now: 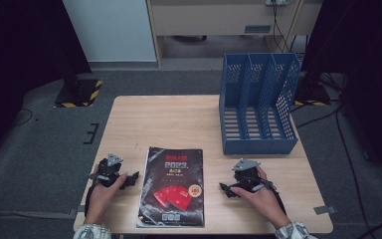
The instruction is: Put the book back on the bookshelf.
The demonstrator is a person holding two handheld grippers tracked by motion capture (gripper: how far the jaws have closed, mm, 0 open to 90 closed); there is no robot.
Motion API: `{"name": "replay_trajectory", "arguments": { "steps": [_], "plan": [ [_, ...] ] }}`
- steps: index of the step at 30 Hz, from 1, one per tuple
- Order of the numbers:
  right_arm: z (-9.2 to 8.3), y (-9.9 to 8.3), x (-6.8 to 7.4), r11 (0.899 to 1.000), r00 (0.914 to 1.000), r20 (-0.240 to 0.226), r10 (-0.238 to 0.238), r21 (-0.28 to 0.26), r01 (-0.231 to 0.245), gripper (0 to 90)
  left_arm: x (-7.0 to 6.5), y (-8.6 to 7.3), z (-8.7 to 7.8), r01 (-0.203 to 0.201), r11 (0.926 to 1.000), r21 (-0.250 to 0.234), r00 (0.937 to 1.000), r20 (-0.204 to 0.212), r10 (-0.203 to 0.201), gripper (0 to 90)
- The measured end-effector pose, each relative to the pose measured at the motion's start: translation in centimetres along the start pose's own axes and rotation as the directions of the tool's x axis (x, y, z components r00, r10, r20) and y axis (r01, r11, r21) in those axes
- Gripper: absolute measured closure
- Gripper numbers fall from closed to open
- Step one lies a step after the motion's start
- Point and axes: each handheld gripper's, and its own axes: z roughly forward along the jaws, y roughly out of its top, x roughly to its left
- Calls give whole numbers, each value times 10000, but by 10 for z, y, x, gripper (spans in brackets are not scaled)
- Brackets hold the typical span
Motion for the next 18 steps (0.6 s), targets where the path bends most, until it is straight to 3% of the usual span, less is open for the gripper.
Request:
{"name": "replay_trajectory", "arguments": {
  "steps": [9, 10, 14, 16, 18],
  "plan": [
    [-1, 0, 0, 10000, 10000, 6, -17, -13, 17, 22, -2, 0, 0, -33, 10000, -13, 10000, 54, 33, 0],
    [-1, -1, 0, 10000, 10000, 53, 16, -55, -16, 52, -3, 0, -1, -17, 10000, -40, 10000, 61, 17, 0],
    [-7, 3, 1, 9993, 9998, -207, 73, -374, -81, 332, -8, 2, -10, 148, 9998, -142, 9992, 369, -143, 93],
    [-9, 7, 8, 9982, 9988, -448, -202, -564, 177, 379, -15, 5, -16, -172, 9992, -351, 9987, 465, 188, 109],
    [-10, 11, 17, 9963, 9966, -711, -410, -787, 353, 429, -24, 10, -19, -213, 9987, -468, 9976, 648, 243, 142]
  ]
}}
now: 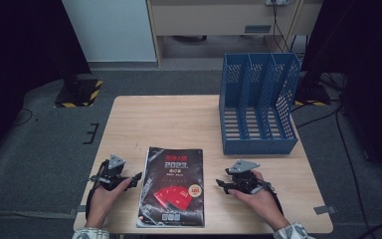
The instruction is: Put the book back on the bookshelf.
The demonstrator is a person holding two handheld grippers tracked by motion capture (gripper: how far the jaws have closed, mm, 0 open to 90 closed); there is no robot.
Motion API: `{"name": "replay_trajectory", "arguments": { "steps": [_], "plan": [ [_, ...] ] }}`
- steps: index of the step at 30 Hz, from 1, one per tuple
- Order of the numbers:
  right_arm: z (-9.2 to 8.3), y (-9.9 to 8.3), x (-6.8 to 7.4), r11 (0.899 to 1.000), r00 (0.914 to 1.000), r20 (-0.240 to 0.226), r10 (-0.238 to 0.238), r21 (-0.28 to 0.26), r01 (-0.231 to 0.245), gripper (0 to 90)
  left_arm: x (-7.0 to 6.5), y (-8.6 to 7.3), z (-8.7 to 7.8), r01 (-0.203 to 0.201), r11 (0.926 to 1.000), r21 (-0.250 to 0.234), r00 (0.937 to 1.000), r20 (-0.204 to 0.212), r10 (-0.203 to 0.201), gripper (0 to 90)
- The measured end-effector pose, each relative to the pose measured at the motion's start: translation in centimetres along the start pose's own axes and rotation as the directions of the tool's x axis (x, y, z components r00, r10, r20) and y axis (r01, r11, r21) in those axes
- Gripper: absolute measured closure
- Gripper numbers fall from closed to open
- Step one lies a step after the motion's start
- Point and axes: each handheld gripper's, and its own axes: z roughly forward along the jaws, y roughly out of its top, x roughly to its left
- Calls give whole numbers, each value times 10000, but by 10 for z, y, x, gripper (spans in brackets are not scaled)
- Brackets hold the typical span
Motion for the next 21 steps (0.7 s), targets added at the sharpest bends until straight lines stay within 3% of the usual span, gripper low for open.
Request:
{"name": "replay_trajectory", "arguments": {
  "steps": [4, 8, 14, 18, 21],
  "plan": [
    [3, 7, 18, 9990, 9981, -447, -422, -193, 414, 449, -21, 13, 4, -301, 9995, 59, 9993, 226, 300, 220],
    [11, 10, 34, 9987, 9947, -901, -504, -161, 492, 397, -41, 19, 10, -811, 9959, 389, 9965, 218, 803, 271],
    [29, 11, 54, 9984, 9902, -1289, -544, 104, 562, 293, -42, 18, 19, -586, 9968, 553, 9982, 144, 578, 308],
    [38, 13, 64, 9995, 9891, -1443, -279, 98, 296, 233, -39, 17, 22, -256, 9986, 468, 9994, 232, 246, 311],
    [42, 16, 68, 9993, 9896, -1396, -336, 142, 359, 204, -40, 18, 25, -395, 9974, 596, 9989, 258, 380, 318]
  ]
}}
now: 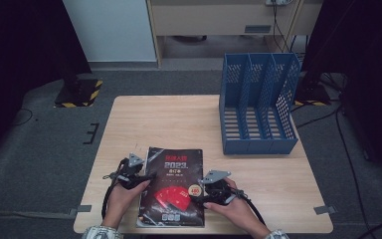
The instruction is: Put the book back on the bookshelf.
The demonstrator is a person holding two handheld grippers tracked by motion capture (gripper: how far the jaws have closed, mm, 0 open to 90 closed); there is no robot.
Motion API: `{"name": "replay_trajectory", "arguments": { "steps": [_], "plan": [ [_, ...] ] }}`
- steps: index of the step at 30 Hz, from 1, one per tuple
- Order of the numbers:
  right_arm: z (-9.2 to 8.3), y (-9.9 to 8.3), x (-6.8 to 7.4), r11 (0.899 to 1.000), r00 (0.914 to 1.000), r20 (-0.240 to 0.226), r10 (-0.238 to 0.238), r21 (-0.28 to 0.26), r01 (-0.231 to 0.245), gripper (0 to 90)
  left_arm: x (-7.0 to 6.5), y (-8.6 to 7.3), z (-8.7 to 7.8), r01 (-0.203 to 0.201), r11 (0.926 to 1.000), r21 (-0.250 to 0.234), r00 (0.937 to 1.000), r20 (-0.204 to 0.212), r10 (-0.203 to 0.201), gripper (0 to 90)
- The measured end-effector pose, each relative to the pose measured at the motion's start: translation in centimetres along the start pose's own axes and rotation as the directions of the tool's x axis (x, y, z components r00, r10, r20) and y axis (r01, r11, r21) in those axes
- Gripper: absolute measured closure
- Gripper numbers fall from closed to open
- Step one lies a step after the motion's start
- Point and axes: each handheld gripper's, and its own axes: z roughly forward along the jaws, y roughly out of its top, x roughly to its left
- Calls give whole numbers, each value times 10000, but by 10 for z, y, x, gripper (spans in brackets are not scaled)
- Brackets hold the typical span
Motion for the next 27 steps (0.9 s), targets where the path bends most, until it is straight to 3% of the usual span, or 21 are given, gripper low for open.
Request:
{"name": "replay_trajectory", "arguments": {
  "steps": [9, 15, 18, 27],
  "plan": [
    [2, 1, 2, 9999, 9999, 132, -100, 63, 99, 193, -3, 4, 8, 25, 10000, 29, 9998, 180, -26, 312],
    [2, 1, 2, 9999, 9998, 160, -101, 59, 100, 193, -4, 5, 3, 103, 9994, -322, 9993, 370, -91, 327],
    [2, 1, 2, 9999, 9998, 148, -111, 68, 110, 193, -4, 5, 0, 395, 9980, -487, 9961, 810, -355, 343],
    [2, 1, 2, 10000, 9999, 144, -74, 61, 73, 193, -12, 5, -4, 133, 9993, -348, 9907, 1359, -84, 412]
  ]
}}
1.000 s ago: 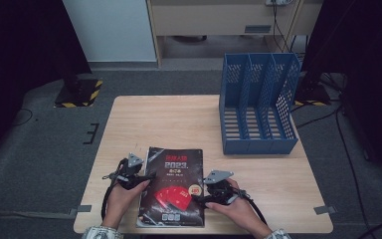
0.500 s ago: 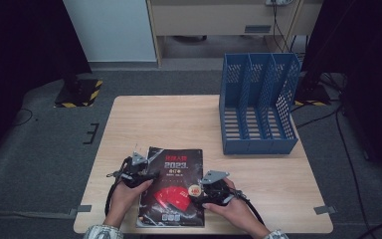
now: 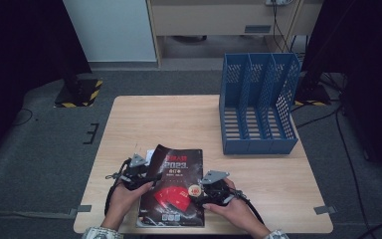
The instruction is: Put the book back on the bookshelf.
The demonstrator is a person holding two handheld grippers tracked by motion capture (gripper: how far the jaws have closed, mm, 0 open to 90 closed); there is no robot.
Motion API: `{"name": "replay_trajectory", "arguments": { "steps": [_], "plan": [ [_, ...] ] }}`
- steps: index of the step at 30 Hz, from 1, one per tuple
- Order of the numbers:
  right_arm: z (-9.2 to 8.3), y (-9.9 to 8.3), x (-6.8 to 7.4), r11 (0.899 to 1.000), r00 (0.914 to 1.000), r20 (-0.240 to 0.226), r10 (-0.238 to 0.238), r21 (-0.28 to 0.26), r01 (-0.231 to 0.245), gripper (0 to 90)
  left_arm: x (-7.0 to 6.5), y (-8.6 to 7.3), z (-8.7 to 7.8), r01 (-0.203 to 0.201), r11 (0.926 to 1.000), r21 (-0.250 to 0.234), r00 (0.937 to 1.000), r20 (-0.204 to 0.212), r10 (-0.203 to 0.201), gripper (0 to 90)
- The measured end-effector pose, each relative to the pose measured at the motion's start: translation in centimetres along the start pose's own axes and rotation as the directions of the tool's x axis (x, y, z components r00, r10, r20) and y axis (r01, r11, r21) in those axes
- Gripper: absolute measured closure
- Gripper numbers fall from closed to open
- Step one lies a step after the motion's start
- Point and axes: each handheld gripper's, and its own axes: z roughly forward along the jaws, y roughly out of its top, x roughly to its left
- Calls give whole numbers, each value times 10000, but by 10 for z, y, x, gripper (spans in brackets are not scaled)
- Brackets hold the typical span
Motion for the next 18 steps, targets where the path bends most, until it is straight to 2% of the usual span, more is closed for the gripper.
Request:
{"name": "replay_trajectory", "arguments": {
  "steps": [3, 9, 15, 18],
  "plan": [
    [0, 0, 0, 10000, 10000, 13, -19, 0, 19, 193, -1, 0, 5, 85, 9998, 156, 9999, 110, -87, 424],
    [0, 0, 0, 10000, 10000, 21, -18, 12, 18, 192, -4, 1, 8, 85, 9998, 202, 9982, 596, -97, 472],
    [0, 0, 0, 10000, 10000, 17, -44, 11, 44, 192, -12, 5, 12, -290, 9991, 295, 9945, 1011, 259, 502],
    [0, 0, 0, 10000, 10000, 24, -48, 12, 48, 192, -12, 6, 12, -160, 9996, 242, 9935, 1126, 132, 523]
  ]
}}
